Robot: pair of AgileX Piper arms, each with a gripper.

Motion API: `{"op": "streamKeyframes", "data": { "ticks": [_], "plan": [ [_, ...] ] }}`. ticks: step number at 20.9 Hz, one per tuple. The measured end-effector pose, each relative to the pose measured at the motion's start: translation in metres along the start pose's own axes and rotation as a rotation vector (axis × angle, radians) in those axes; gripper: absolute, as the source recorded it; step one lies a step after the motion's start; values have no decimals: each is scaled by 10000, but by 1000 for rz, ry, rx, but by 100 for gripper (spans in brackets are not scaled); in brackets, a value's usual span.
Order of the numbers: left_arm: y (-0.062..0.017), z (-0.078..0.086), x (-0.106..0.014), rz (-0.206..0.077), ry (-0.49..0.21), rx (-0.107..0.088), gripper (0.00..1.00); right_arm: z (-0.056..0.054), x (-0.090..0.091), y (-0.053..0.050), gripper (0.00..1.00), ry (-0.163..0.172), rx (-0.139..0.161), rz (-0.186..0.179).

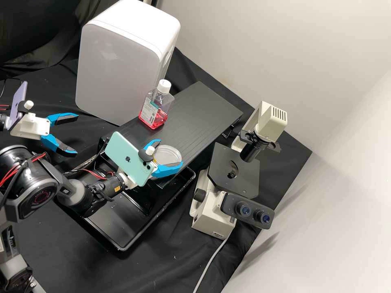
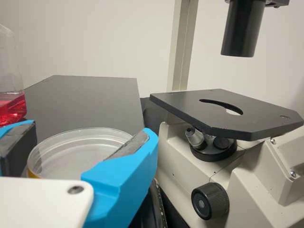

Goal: Remove the lid from the petri dish

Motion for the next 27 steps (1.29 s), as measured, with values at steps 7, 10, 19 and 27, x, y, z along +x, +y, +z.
{"op": "streamKeyframes", "data": {
  "ticks": [7,10,19,27],
  "plan": [
    [-3,16,1,-1,-6,1,100,-111,-65,116,0,40,31,40],
    [-3,16,1,-1,-6,1,100,-159,-83,140,0,61,40,52],
    [-3,16,1,-1,-6,1,100,-301,-103,58,0,117,44,23],
    [-3,16,1,-1,-6,1,100,-475,-134,-118,0,173,10,-39]
  ]
}}
